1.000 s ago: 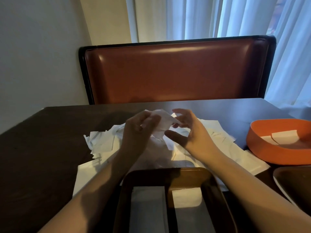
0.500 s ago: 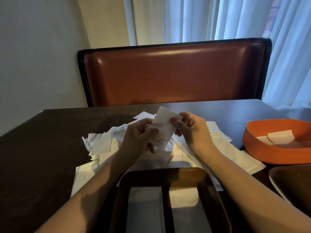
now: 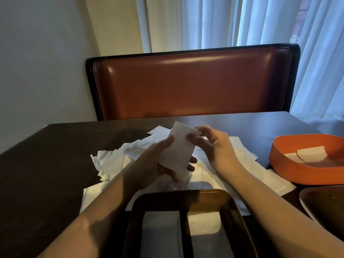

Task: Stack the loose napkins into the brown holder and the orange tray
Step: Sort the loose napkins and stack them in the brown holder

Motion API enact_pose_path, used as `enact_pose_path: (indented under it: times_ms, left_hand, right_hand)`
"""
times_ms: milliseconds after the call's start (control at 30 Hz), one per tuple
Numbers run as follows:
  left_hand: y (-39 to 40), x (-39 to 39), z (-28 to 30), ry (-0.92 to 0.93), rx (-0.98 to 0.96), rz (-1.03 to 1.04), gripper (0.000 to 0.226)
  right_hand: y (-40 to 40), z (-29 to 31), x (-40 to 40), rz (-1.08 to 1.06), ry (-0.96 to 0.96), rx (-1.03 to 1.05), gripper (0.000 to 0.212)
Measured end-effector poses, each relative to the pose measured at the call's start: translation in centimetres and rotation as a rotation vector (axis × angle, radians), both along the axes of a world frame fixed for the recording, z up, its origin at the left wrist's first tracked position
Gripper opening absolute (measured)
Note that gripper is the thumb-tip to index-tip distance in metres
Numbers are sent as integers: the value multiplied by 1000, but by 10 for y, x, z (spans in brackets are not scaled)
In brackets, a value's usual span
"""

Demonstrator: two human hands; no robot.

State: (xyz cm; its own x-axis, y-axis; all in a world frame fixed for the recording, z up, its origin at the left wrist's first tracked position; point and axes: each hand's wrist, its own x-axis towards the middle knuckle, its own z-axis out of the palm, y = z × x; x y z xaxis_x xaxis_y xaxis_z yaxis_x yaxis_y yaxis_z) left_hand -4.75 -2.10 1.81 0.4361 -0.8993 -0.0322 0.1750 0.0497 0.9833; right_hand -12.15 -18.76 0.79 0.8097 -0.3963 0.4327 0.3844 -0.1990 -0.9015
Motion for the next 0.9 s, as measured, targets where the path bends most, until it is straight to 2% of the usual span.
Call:
enact_pose_path:
  times_ms: [100,133,233,367,500,633,767,800,900]
  left_hand:
    - [-1,-3,-1,-114,29,-11,24]
    - [0,-4,-2,-146,35,-1,21]
    - [2,-4,-1,-128,32,9,36]
    - [3,-6,3,192,-25,-76,38]
    - [-3,-7,-2,207,-129,77,42]
    - [-1,-3,-5,258,-287,255,43]
    - [10,1,-4,383,-325,314,45]
    - [12,2,-4,401,-323,327,46]
    - [13,3,-4,380,-320,343,42]
  right_hand:
    - [0,-2,1,-36,22,-56,18]
    - [-1,-4,2,-53,26,-72,18]
    - [-2,-7,3,-84,41,-106,24]
    - [-2,-8,2,-38,42,-119,27]
    - [-10,-6,1,-93,4,-87,40]
    - [-27,-25,1,-297,87,-319,22]
    - [-27,-34,2,-243,266,-524,10]
    - [-26,-33,1,-218,323,-595,13]
    - [-24,-32,1,-128,444,-702,48]
